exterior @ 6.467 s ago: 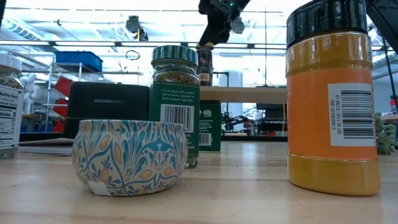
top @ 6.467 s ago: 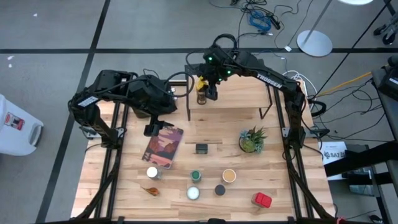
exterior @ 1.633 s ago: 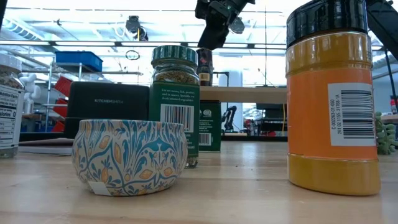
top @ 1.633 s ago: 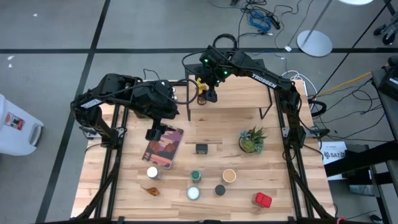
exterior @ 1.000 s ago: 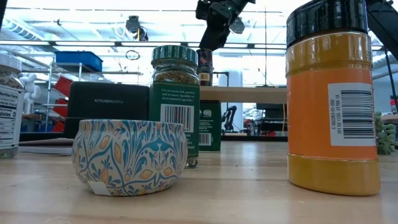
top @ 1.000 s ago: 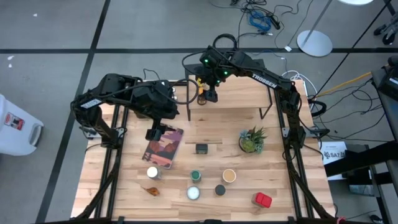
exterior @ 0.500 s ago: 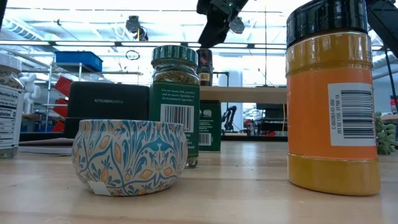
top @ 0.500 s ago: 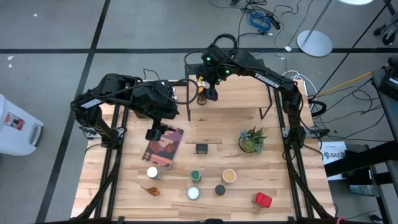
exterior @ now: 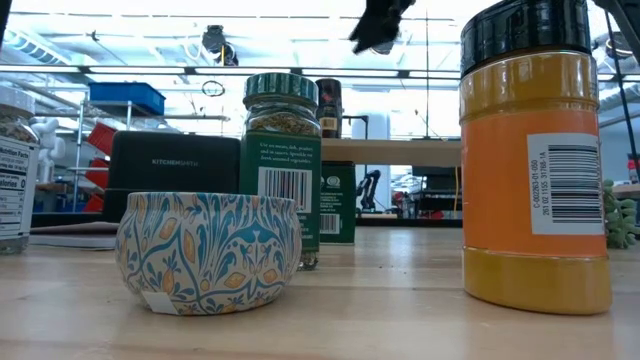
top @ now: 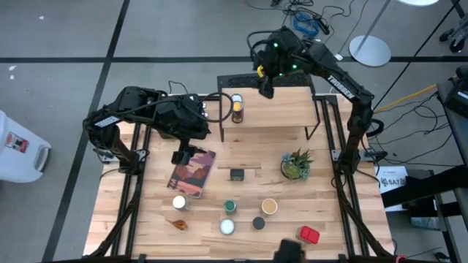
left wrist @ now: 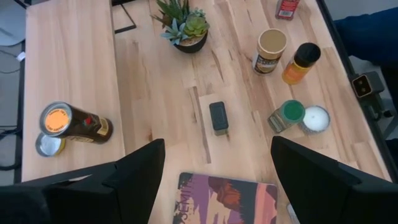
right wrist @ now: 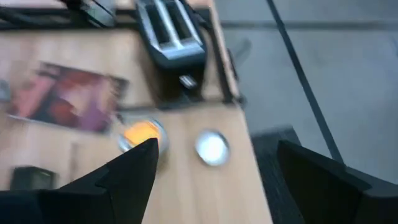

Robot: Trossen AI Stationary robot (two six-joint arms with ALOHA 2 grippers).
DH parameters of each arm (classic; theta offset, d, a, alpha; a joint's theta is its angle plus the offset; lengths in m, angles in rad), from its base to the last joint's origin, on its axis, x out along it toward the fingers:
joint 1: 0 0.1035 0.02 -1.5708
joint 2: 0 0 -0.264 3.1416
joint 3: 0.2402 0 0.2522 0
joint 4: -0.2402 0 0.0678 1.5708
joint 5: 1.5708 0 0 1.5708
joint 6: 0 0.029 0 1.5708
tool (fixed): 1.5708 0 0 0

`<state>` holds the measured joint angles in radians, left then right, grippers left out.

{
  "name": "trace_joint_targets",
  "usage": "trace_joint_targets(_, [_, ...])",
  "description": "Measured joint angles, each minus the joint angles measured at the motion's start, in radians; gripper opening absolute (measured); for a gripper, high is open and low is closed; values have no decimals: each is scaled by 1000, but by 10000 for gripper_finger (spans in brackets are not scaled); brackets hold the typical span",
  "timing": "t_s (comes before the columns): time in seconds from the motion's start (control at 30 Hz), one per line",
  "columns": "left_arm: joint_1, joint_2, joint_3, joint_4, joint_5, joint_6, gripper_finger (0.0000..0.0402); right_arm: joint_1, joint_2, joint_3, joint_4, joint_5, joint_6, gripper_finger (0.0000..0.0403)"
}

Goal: Shelf spices
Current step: Put the black seasoning can on the shelf

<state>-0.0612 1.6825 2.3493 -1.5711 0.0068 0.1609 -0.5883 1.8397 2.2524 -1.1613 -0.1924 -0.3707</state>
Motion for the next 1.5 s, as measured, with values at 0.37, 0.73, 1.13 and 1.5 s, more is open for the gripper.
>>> trace_joint_targets(0.37, [0,0,0,0,-16,-6,303,-150,2,-265,103,-20,1,246])
trace_joint_targets(0.73, [0,0,0,0,-16,-24,303,-178,5,-644,628,-184,-105,192])
trace_joint_targets(1.13, [0,15,1,0,-39,-16,303,-158,4,-696,842,-330,-121,185])
trace_joint_targets(1.5, [0,46,1,1,-40,-12,303,-157,41,-711,847,-354,-115,185])
